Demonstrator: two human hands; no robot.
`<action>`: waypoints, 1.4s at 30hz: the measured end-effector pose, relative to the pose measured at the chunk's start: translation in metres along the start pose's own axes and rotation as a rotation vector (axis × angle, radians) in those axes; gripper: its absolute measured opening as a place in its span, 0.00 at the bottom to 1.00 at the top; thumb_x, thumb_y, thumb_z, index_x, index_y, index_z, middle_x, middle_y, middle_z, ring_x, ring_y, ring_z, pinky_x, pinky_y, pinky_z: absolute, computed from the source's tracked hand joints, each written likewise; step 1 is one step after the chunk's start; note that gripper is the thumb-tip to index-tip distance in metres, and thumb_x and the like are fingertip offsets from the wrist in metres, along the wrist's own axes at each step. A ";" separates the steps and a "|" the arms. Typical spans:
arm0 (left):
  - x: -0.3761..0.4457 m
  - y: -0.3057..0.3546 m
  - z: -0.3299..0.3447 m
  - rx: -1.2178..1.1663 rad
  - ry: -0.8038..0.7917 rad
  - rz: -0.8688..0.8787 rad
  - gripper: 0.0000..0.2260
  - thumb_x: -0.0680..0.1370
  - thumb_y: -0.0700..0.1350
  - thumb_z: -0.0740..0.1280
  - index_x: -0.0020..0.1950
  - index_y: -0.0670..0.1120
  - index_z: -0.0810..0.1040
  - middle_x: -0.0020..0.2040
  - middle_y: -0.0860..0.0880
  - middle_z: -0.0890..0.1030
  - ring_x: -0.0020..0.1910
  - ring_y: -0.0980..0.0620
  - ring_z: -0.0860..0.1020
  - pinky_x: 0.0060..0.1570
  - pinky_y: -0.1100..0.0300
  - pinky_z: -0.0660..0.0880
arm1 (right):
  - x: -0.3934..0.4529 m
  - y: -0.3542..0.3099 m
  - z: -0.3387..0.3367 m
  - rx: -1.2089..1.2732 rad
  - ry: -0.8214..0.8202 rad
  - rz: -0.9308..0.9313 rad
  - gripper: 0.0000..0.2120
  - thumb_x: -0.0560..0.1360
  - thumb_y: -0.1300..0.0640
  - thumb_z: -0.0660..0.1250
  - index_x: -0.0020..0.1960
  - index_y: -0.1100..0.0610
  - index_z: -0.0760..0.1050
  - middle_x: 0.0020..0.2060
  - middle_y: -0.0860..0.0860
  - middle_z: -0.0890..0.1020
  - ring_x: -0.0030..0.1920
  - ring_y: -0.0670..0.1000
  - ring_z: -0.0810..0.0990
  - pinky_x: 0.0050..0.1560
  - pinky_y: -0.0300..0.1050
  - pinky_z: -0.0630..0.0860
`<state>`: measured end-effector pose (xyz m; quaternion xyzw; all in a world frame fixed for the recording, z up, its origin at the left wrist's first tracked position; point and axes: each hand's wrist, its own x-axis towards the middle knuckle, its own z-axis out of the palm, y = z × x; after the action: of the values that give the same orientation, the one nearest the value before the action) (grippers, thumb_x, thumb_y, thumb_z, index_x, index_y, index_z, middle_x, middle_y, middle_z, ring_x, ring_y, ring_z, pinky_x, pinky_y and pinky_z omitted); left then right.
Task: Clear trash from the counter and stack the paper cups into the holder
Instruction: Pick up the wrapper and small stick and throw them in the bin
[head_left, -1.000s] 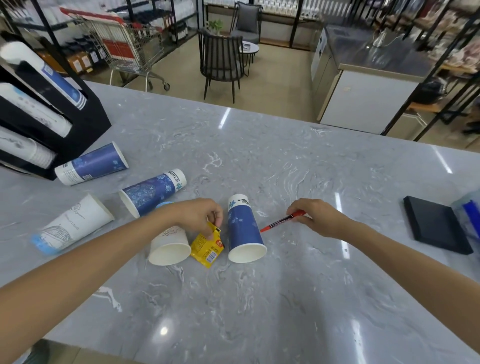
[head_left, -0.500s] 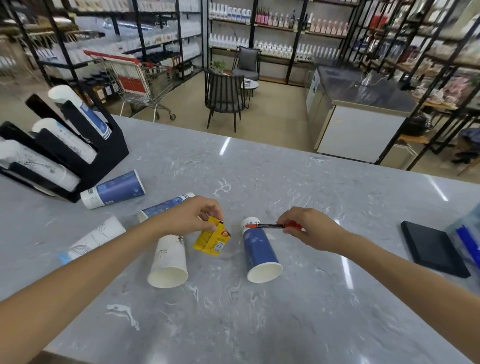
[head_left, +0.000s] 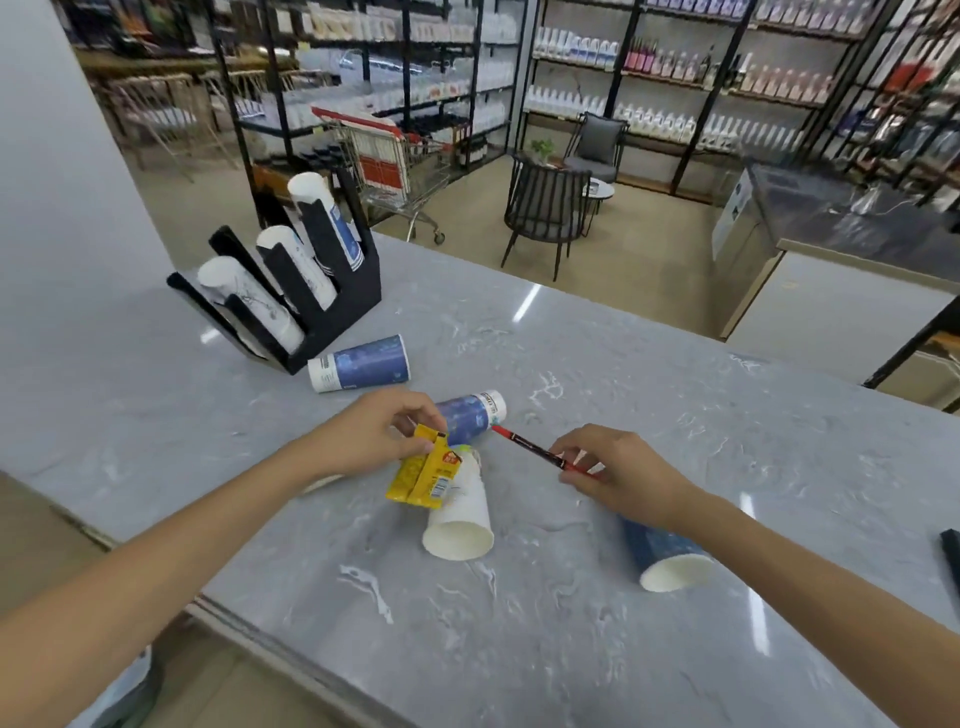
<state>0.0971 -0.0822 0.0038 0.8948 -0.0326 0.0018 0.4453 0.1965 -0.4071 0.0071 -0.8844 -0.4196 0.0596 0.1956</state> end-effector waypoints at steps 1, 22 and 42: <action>-0.009 -0.005 -0.007 -0.008 0.015 -0.006 0.08 0.74 0.40 0.75 0.50 0.53 0.84 0.50 0.52 0.86 0.45 0.55 0.81 0.53 0.58 0.79 | 0.006 -0.008 0.005 0.003 -0.004 -0.023 0.14 0.77 0.56 0.73 0.63 0.54 0.79 0.53 0.50 0.83 0.46 0.48 0.82 0.51 0.42 0.82; -0.220 -0.154 -0.168 -0.035 0.256 -0.219 0.07 0.75 0.39 0.75 0.52 0.46 0.84 0.50 0.52 0.86 0.48 0.58 0.83 0.49 0.67 0.77 | 0.175 -0.237 0.140 0.023 -0.167 -0.352 0.13 0.75 0.59 0.74 0.59 0.56 0.81 0.49 0.50 0.84 0.45 0.48 0.82 0.51 0.36 0.77; -0.399 -0.289 -0.250 -0.165 0.416 -0.517 0.07 0.75 0.37 0.74 0.50 0.47 0.83 0.47 0.51 0.86 0.43 0.50 0.83 0.47 0.54 0.79 | 0.251 -0.427 0.313 0.026 -0.395 -0.403 0.14 0.76 0.58 0.70 0.61 0.57 0.79 0.52 0.54 0.83 0.50 0.56 0.83 0.54 0.49 0.79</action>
<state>-0.2778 0.3136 -0.0884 0.8149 0.2866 0.0686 0.4991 -0.0343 0.1216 -0.0956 -0.7519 -0.6161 0.1958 0.1292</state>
